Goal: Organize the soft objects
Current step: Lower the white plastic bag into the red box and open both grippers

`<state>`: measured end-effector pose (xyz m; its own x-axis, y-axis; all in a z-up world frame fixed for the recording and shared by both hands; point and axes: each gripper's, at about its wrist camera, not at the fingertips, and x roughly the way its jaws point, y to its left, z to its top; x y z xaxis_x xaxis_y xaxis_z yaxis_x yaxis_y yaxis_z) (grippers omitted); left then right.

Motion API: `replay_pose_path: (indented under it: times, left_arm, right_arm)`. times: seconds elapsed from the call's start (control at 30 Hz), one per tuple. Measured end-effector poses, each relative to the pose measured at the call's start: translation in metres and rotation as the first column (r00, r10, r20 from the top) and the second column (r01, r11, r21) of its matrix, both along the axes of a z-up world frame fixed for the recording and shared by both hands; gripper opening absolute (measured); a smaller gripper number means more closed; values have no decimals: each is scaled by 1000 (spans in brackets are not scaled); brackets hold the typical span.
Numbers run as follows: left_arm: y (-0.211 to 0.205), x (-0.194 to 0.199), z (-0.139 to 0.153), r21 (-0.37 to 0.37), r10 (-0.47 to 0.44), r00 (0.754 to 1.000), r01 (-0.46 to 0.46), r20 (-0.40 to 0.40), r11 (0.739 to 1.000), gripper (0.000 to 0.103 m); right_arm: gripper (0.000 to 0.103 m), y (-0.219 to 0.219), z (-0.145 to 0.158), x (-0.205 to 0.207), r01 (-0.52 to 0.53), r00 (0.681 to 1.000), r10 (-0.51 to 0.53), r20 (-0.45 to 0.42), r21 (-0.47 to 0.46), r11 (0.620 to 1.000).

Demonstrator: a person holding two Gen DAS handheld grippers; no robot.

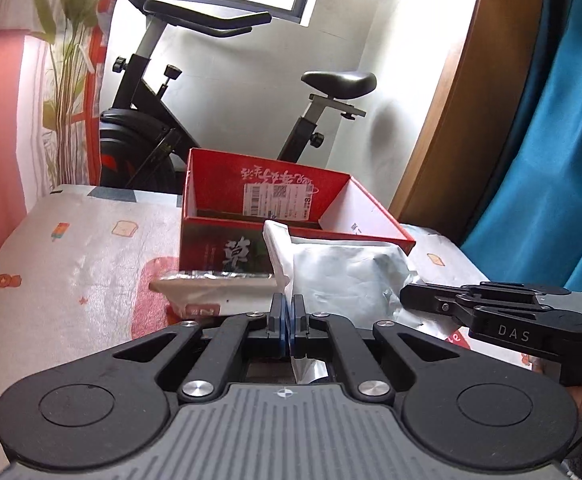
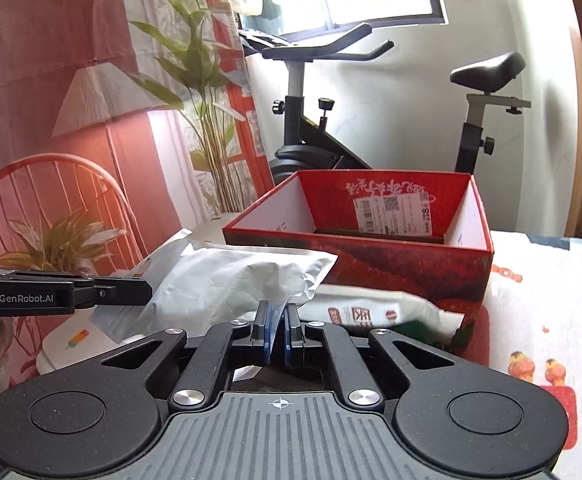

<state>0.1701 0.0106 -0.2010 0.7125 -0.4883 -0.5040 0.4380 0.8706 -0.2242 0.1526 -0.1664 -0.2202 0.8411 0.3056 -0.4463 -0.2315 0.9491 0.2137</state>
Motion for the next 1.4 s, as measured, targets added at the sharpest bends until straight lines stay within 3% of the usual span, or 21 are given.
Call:
replay_pose_path:
  times: [0.13,0.4,0.57,0.7,0.8,1.2,1.3,1.4]
  left_arm:
    - [-6,26,10,-23,-12,1000,12,-19,1000,3]
    - [-35,102,24,47,-4,1000,5,-2,999,3]
    - [-45,143,18,61,23,998,-20,-51,998,3]
    - [-59,164,6,136,20,998,-13,-55,991,3]
    - [-62,181,-4,143,26,996,-14,-81,990,3]
    - [-76,210,-26,214,30,987,5,-158,977,5]
    - [-70,210,-27,195,39,984,-4,-174,981,5]
    - [-64,202,-20,193,36,989,-9,-140,981,5]
  right_arm:
    - [6,-11,19,20,8,1000,-7,11,-13,1000]
    - [6,-35,46,101,14,1000,-13,16,-57,998]
    - [6,-44,37,158,16,999,-18,-31,-73,997]
    - [6,-43,21,187,26,998,-31,-55,-82,996]
    - [6,-46,9,204,34,996,-41,-82,-80,996]
    - [10,-63,-20,237,102,950,-106,-293,-29,994]
    - [14,-65,-22,235,133,941,-136,-311,-31,991]
    - [21,-67,-17,228,135,944,-134,-303,-16,991]
